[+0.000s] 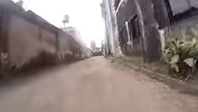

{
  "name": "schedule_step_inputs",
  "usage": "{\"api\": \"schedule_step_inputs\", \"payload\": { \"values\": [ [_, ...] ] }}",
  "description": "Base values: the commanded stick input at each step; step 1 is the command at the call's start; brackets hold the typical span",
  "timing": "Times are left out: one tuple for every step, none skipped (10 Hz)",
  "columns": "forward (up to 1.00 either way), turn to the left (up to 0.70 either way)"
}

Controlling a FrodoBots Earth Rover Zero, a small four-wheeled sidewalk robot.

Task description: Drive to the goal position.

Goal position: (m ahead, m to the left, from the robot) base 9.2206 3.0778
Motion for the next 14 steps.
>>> {"api": "schedule_step_inputs", "payload": {
  "values": [
    [1.00,0.00],
    [1.00,0.00],
    [1.00,0.00],
    [1.00,0.00],
    [1.00,0.00],
    [1.00,0.00],
    [1.00,0.00],
    [1.00,0.00],
    [1.00,0.00],
    [1.00,0.00],
    [1.00,0.00],
    [1.00,0.00],
    [1.00,0.00],
    [1.00,0.00]
  ]
}}
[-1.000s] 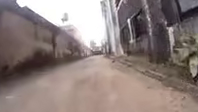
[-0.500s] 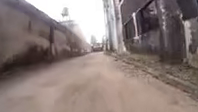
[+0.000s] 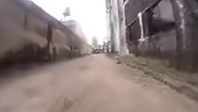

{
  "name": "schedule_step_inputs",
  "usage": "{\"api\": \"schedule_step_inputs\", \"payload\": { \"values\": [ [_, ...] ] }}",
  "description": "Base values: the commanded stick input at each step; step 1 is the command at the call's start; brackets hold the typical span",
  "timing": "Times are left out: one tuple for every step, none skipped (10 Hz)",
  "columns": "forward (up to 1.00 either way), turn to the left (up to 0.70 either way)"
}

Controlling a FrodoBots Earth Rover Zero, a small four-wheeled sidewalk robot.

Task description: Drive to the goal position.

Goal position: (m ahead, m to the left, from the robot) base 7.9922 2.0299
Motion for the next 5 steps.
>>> {"api": "schedule_step_inputs", "payload": {
  "values": [
    [1.00,0.00],
    [1.00,0.00],
    [1.00,0.00],
    [1.00,0.00],
    [1.00,0.00]
  ]
}}
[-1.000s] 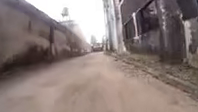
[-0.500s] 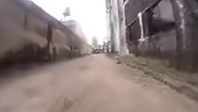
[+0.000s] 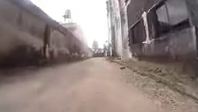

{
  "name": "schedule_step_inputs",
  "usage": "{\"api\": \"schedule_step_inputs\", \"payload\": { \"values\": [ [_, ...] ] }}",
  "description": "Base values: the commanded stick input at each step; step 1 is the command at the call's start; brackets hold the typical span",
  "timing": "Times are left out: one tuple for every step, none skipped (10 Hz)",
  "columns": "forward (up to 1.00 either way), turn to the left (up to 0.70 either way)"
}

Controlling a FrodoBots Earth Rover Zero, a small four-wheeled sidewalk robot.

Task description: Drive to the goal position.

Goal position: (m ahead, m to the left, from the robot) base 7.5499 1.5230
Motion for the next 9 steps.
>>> {"api": "schedule_step_inputs", "payload": {
  "values": [
    [1.00,0.00],
    [1.00,0.00],
    [1.00,0.00],
    [1.00,0.00],
    [1.00,0.00],
    [1.00,0.00],
    [1.00,0.00],
    [1.00,0.00],
    [1.00,0.00]
  ]
}}
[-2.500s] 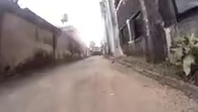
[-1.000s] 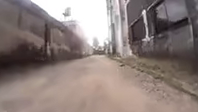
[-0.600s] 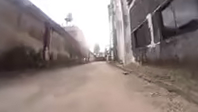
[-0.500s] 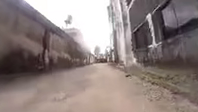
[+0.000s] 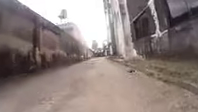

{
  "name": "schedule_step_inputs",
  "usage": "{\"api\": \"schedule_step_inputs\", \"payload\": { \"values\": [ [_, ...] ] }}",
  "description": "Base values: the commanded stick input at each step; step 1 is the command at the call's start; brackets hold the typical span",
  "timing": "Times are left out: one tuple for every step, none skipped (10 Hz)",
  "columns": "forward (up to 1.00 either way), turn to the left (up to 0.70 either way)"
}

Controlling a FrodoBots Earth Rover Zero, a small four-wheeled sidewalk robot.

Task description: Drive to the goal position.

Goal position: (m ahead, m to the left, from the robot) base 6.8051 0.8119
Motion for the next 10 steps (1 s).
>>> {"api": "schedule_step_inputs", "payload": {
  "values": [
    [1.00,0.00],
    [1.00,0.00],
    [1.00,0.00],
    [1.00,0.00],
    [1.00,0.00],
    [1.00,0.00],
    [1.00,0.00],
    [1.00,0.00],
    [1.00,0.00],
    [1.00,0.00]
  ]
}}
